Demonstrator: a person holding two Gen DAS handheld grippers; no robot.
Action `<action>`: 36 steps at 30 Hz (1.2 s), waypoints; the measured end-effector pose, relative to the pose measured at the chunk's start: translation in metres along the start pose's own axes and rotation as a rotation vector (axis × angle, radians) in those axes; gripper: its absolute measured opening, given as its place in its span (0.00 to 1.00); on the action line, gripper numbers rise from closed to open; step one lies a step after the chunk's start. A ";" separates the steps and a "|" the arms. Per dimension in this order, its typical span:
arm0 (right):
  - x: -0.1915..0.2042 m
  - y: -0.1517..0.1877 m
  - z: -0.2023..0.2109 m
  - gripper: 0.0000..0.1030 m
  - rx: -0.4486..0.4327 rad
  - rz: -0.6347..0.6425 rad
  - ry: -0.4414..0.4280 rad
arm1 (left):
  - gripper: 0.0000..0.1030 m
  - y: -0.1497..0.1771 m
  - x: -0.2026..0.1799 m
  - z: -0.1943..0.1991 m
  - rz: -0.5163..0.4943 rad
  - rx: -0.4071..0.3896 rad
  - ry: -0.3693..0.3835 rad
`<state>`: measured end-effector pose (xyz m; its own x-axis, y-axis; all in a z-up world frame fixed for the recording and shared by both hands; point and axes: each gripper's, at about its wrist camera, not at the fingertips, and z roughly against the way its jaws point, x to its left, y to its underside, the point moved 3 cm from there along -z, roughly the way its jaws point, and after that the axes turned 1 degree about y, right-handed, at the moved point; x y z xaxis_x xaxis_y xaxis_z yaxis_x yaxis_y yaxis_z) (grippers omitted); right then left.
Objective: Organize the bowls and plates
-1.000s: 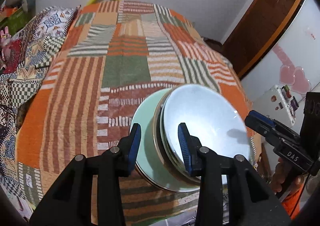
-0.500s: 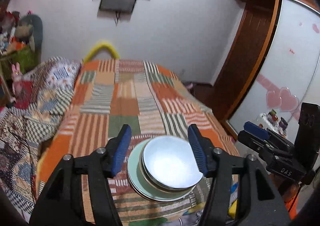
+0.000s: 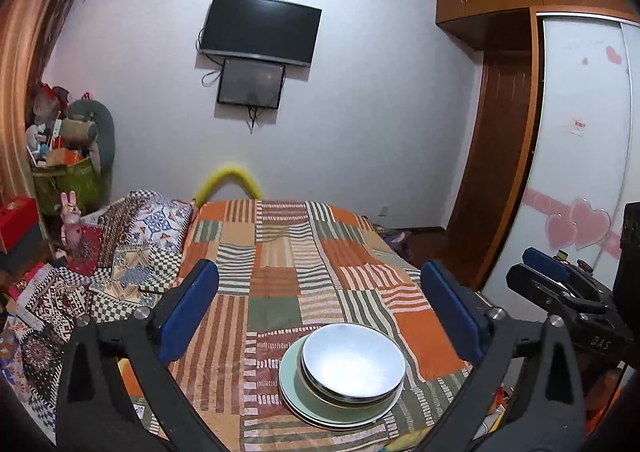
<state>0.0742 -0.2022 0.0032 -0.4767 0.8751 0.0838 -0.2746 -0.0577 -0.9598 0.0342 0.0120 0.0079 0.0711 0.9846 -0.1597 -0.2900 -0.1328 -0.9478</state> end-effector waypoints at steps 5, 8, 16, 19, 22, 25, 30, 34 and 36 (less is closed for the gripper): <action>0.005 0.000 0.012 1.00 -0.065 0.021 0.024 | 1.00 0.002 -0.003 0.006 -0.018 -0.030 -0.030; 0.008 -0.001 0.014 1.00 -0.081 0.031 0.027 | 1.00 0.004 -0.003 0.008 -0.025 -0.043 -0.046; 0.008 0.000 0.015 1.00 -0.081 0.027 0.024 | 1.00 0.008 -0.008 0.013 -0.049 -0.066 -0.072; 0.008 0.003 0.018 1.00 -0.080 0.024 0.026 | 1.00 0.009 -0.008 0.013 -0.049 -0.061 -0.070; 0.008 0.003 0.018 1.00 -0.080 0.015 0.027 | 1.00 0.011 -0.007 0.012 -0.046 -0.056 -0.067; 0.007 0.003 0.018 1.00 -0.080 0.012 0.026 | 1.00 0.013 -0.007 0.012 -0.043 -0.050 -0.064; 0.007 0.004 0.019 1.00 -0.080 0.015 0.026 | 1.00 0.014 -0.009 0.011 -0.057 -0.053 -0.072; 0.006 0.004 0.019 1.00 -0.077 0.012 0.024 | 1.00 0.015 -0.011 0.009 -0.062 -0.048 -0.072; 0.007 0.004 0.019 1.00 -0.075 0.012 0.023 | 1.00 0.016 -0.011 0.009 -0.060 -0.045 -0.070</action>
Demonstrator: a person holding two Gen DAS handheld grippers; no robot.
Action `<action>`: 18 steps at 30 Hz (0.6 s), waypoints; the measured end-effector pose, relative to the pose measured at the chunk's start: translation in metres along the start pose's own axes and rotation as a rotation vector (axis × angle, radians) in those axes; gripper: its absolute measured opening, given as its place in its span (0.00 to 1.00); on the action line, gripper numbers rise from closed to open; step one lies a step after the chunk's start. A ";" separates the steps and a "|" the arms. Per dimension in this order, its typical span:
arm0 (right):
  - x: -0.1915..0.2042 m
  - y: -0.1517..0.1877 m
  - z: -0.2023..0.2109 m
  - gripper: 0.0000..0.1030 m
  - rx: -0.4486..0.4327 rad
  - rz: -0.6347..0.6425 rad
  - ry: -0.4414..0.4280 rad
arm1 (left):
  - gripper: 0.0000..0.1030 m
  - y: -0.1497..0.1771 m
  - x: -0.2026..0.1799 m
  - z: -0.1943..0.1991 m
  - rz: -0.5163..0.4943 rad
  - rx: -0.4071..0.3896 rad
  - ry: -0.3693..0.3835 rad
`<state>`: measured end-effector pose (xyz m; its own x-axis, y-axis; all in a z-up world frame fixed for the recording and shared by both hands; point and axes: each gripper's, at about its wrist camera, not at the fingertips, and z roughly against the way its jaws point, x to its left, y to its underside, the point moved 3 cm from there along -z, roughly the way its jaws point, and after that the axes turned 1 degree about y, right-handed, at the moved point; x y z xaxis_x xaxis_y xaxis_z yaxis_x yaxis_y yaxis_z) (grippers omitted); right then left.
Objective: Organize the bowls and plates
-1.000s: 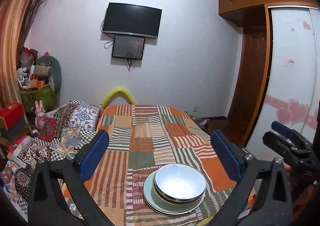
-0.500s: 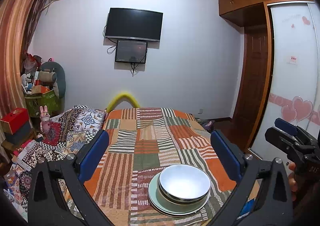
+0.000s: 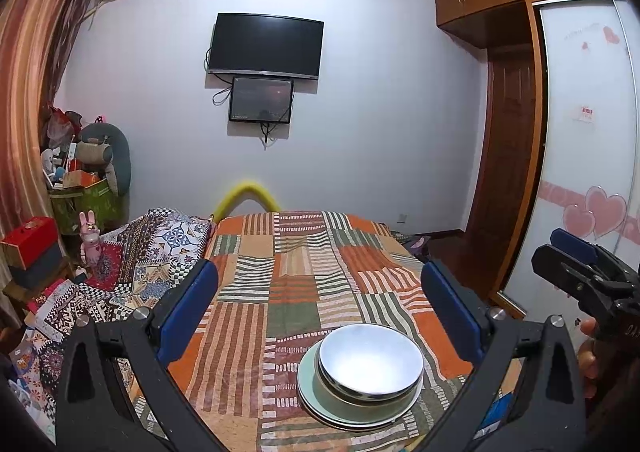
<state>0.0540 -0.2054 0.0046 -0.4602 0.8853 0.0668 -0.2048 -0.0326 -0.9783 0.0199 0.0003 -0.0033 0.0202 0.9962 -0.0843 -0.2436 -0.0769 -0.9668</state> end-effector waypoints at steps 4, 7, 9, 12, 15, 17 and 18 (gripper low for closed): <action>0.002 -0.001 0.001 1.00 0.000 0.006 -0.001 | 1.00 0.000 0.000 0.000 0.004 0.002 0.002; 0.002 -0.001 0.002 1.00 -0.001 0.005 -0.004 | 1.00 0.000 0.000 0.000 0.004 0.002 0.001; 0.002 -0.001 0.003 1.00 -0.002 0.005 -0.005 | 1.00 0.000 0.000 -0.001 0.004 0.002 0.001; 0.003 -0.001 0.003 1.00 -0.001 0.005 -0.005 | 1.00 0.000 0.000 -0.001 0.005 0.002 0.003; 0.003 -0.001 0.003 1.00 -0.001 0.007 -0.007 | 1.00 -0.001 0.000 -0.002 0.001 0.001 0.004; 0.003 -0.002 0.003 1.00 -0.002 0.008 -0.007 | 1.00 -0.001 -0.001 -0.002 -0.001 -0.001 0.006; 0.003 -0.002 0.003 1.00 -0.001 0.008 -0.007 | 1.00 -0.001 -0.001 -0.002 -0.001 -0.002 0.006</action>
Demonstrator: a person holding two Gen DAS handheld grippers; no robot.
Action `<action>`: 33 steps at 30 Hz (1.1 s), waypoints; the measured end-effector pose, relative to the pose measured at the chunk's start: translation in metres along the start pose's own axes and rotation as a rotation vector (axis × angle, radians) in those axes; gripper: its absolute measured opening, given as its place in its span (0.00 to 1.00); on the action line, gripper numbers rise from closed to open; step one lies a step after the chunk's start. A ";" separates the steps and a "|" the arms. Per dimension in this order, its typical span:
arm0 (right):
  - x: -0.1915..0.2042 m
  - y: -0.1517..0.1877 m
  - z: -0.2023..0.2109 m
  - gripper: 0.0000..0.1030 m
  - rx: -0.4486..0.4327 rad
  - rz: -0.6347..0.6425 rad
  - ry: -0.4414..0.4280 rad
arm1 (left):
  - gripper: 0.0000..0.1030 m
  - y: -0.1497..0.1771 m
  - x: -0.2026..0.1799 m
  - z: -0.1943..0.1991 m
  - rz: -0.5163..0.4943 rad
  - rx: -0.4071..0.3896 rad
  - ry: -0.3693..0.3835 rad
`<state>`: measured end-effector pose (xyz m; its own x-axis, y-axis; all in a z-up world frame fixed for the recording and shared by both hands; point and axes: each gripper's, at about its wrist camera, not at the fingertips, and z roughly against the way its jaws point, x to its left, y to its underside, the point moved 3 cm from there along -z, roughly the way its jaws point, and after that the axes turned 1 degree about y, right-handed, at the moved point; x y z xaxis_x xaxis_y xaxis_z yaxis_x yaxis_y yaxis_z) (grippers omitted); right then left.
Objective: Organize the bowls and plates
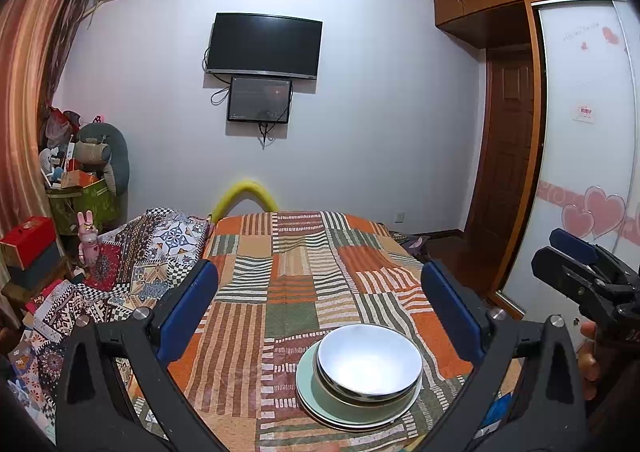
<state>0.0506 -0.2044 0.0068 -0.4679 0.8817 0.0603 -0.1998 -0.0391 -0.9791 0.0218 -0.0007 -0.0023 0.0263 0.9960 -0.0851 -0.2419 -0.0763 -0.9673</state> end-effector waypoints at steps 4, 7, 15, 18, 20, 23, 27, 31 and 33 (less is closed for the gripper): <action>0.001 0.000 0.000 1.00 -0.001 -0.001 -0.001 | 1.00 -0.001 0.000 0.000 0.002 -0.002 0.004; 0.001 -0.001 0.000 1.00 -0.003 0.000 0.001 | 1.00 0.000 0.001 0.002 0.001 -0.005 0.005; 0.001 0.000 0.001 1.00 -0.002 -0.006 0.000 | 1.00 -0.002 0.000 0.004 -0.002 -0.017 0.017; 0.001 0.000 0.001 1.00 -0.002 -0.006 -0.002 | 1.00 -0.002 0.000 0.005 0.000 -0.021 0.026; 0.002 0.000 0.001 1.00 -0.003 -0.005 -0.002 | 1.00 -0.003 -0.001 0.005 -0.001 -0.022 0.025; 0.002 0.000 0.001 1.00 -0.005 -0.005 -0.002 | 1.00 -0.002 -0.001 0.005 0.002 -0.014 0.038; 0.001 0.001 0.001 1.00 -0.005 -0.005 -0.001 | 1.00 -0.002 -0.003 0.004 -0.003 -0.007 0.049; 0.002 0.001 0.001 1.00 -0.003 -0.005 -0.002 | 1.00 0.000 -0.004 0.002 -0.008 0.000 0.051; 0.002 0.002 0.000 1.00 0.000 -0.003 -0.002 | 1.00 -0.001 -0.003 0.002 -0.005 -0.002 0.050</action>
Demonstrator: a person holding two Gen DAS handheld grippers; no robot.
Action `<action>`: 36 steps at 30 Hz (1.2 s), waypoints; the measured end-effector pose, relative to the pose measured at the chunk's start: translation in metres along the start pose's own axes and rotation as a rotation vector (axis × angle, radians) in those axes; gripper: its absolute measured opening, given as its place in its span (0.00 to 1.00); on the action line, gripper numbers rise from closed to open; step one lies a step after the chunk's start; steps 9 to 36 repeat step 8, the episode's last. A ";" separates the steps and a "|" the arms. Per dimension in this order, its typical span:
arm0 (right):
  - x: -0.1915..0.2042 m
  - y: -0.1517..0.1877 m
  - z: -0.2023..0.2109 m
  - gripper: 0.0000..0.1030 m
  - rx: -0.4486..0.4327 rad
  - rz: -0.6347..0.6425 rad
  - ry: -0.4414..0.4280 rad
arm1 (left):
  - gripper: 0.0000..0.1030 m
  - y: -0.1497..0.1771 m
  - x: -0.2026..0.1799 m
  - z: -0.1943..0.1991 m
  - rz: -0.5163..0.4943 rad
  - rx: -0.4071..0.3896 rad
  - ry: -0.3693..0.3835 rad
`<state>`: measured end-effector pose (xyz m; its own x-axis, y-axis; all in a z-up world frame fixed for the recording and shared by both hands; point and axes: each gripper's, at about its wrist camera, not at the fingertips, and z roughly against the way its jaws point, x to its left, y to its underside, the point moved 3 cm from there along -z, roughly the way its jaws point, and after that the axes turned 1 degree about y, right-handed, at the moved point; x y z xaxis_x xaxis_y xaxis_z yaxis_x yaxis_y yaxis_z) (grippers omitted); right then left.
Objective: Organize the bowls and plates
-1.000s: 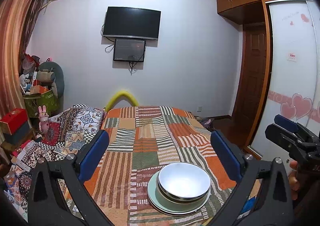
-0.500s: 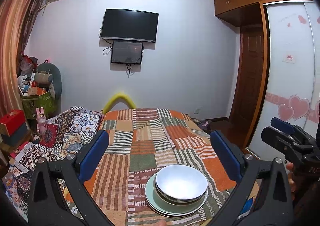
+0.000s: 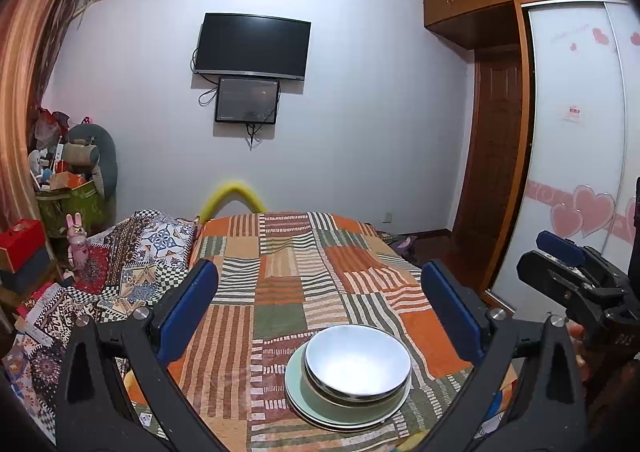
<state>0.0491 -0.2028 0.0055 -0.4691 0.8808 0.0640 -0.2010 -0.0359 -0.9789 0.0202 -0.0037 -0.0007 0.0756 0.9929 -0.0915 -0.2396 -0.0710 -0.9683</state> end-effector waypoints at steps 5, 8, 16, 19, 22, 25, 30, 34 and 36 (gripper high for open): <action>0.001 0.001 -0.001 1.00 0.003 0.000 -0.001 | 1.00 0.000 0.002 0.000 0.007 -0.003 0.002; 0.001 0.001 -0.001 1.00 0.005 0.000 -0.001 | 1.00 0.000 0.002 -0.001 0.011 -0.002 0.006; 0.001 0.001 -0.001 1.00 0.005 0.000 -0.001 | 1.00 0.000 0.002 -0.001 0.011 -0.002 0.006; 0.001 0.001 -0.001 1.00 0.005 0.000 -0.001 | 1.00 0.000 0.002 -0.001 0.011 -0.002 0.006; 0.001 0.001 -0.001 1.00 0.005 0.000 -0.001 | 1.00 0.000 0.002 -0.001 0.011 -0.002 0.006; 0.001 0.001 -0.001 1.00 0.005 0.000 -0.001 | 1.00 0.000 0.002 -0.001 0.011 -0.002 0.006; 0.001 0.001 -0.001 1.00 0.005 0.000 -0.001 | 1.00 0.000 0.002 -0.001 0.011 -0.002 0.006; 0.001 0.001 -0.001 1.00 0.005 0.000 -0.001 | 1.00 0.000 0.002 -0.001 0.011 -0.002 0.006; 0.001 0.001 -0.001 1.00 0.005 0.000 -0.001 | 1.00 0.000 0.002 -0.001 0.011 -0.002 0.006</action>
